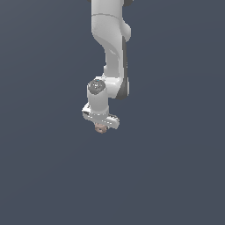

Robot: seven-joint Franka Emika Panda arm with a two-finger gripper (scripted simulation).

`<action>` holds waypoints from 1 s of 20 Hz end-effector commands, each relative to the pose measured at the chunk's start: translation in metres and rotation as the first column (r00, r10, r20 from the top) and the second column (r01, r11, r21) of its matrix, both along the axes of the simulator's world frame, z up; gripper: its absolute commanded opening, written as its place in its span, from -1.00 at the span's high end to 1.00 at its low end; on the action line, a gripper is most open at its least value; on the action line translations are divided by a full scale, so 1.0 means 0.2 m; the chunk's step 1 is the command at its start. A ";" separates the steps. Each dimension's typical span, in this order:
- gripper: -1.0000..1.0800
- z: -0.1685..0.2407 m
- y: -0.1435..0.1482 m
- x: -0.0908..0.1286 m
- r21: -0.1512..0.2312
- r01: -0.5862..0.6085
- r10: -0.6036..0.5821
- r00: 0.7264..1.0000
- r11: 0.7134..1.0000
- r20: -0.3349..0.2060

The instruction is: Pick up the object and move it to a goal position.

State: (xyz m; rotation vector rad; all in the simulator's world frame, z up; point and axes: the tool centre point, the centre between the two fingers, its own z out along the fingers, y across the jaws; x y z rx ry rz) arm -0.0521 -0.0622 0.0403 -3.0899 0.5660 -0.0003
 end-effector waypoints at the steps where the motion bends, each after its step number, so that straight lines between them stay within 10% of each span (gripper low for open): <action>1: 1.00 0.00 0.00 0.00 0.000 0.000 0.000 1.000 1.000 0.000; 20: 1.00 0.28 0.10 0.14 -0.001 0.001 -0.001 1.000 1.000 0.000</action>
